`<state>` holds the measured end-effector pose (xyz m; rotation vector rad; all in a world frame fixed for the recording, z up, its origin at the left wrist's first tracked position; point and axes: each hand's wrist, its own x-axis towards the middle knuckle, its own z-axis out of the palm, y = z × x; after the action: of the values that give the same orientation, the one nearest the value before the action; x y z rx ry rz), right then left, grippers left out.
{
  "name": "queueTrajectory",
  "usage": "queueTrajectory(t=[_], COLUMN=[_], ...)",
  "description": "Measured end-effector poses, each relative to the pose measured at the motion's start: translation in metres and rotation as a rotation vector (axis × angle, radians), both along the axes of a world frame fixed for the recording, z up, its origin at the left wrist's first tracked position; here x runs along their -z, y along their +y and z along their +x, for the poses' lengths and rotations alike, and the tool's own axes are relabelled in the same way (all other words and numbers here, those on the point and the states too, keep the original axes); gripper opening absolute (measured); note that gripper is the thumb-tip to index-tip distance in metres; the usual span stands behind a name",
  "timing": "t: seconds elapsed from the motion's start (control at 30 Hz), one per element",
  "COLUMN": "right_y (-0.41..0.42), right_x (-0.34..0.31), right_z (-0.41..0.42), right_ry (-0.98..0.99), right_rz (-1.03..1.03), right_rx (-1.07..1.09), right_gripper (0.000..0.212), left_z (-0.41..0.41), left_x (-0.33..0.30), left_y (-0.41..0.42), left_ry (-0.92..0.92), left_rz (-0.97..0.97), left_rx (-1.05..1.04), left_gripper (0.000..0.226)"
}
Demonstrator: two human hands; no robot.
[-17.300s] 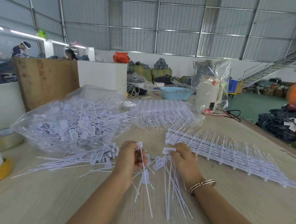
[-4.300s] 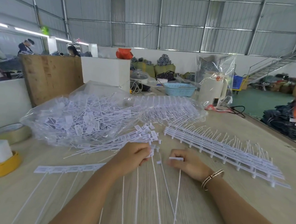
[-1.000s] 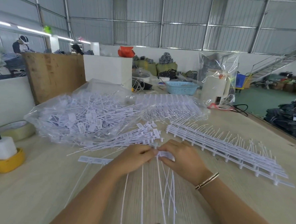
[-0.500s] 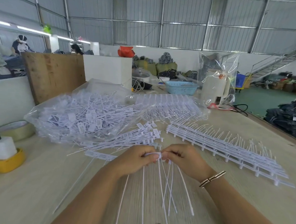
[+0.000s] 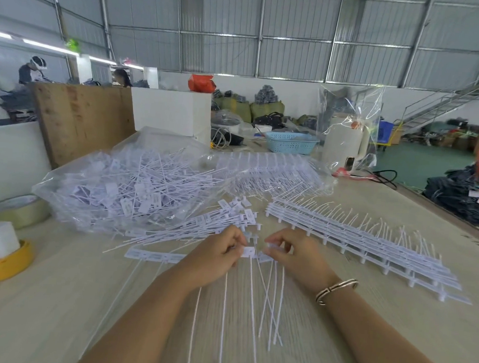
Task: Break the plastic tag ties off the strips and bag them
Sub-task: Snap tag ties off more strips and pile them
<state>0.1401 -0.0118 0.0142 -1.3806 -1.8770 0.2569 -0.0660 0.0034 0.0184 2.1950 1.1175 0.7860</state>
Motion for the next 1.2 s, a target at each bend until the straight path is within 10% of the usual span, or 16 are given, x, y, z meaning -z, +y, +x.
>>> queueTrajectory(t=[0.6,0.8,1.2], right_y=[-0.015,-0.017,-0.015], right_x=[-0.007,-0.01,-0.007], right_z=[-0.023,-0.016,-0.022], right_ry=[-0.081,-0.111,-0.196], right_rz=[0.154,0.178,0.172], right_rx=[-0.211,-0.159,-0.18], right_gripper=[0.026,0.022,0.013], left_z=[0.005,-0.001,0.0], left_x=[-0.003,0.0,0.017], left_y=[-0.003,0.002,0.008], left_ry=[-0.138,0.221,-0.022], left_rz=[0.086,0.178,0.061], left_rx=[-0.053,-0.187,-0.067], left_gripper=[0.027,0.035,0.041])
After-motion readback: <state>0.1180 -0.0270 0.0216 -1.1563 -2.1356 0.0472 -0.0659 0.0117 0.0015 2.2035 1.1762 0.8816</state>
